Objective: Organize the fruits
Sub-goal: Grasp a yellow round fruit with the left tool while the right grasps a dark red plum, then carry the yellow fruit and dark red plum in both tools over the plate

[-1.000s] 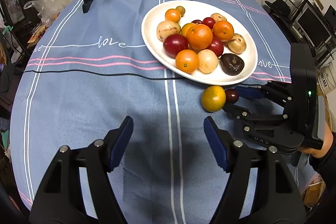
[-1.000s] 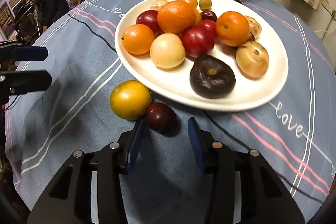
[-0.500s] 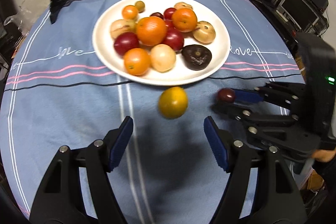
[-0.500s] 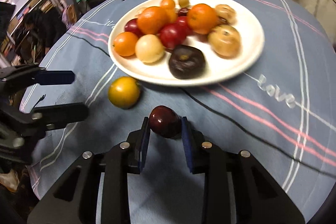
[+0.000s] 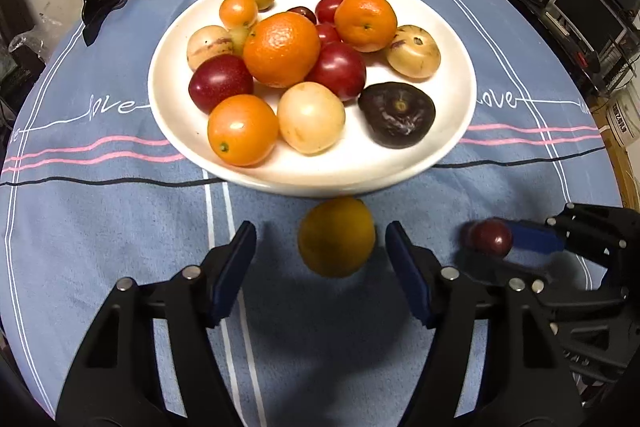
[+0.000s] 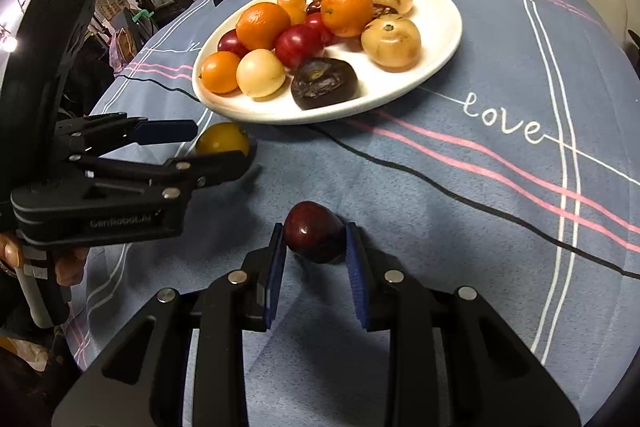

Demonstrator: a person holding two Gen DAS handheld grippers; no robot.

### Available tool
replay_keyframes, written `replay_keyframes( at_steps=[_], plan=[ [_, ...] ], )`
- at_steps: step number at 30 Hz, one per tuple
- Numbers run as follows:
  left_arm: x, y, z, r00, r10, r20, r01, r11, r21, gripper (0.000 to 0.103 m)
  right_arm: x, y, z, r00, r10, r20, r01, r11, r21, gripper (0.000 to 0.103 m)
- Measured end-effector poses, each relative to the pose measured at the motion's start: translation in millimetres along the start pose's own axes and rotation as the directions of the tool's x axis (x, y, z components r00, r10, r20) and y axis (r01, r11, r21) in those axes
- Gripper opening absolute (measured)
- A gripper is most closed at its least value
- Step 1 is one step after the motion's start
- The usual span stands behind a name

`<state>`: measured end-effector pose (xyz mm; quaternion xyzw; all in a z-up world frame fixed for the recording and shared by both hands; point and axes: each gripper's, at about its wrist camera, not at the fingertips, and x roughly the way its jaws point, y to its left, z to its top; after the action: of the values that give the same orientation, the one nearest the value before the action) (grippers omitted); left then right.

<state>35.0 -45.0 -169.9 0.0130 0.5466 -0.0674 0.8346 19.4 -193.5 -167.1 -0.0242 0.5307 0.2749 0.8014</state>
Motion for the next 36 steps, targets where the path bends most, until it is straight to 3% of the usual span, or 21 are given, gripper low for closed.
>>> replay_keyframes(
  at_steps=[7, 36],
  plan=[
    [1, 0, 4, 1.000, -0.002, -0.003, 0.002, 1.000, -0.011, 0.040, 4, 5, 1, 1.000, 0.006, -0.007, -0.006, 1.000, -0.006, 0.030],
    [-42, 5, -19, 0.999, 0.005, 0.045, -0.006, 1.000, 0.009, 0.039, -12, 35, -16, 0.999, 0.032, 0.023, -0.032, 0.999, 0.005, 0.030]
  ],
)
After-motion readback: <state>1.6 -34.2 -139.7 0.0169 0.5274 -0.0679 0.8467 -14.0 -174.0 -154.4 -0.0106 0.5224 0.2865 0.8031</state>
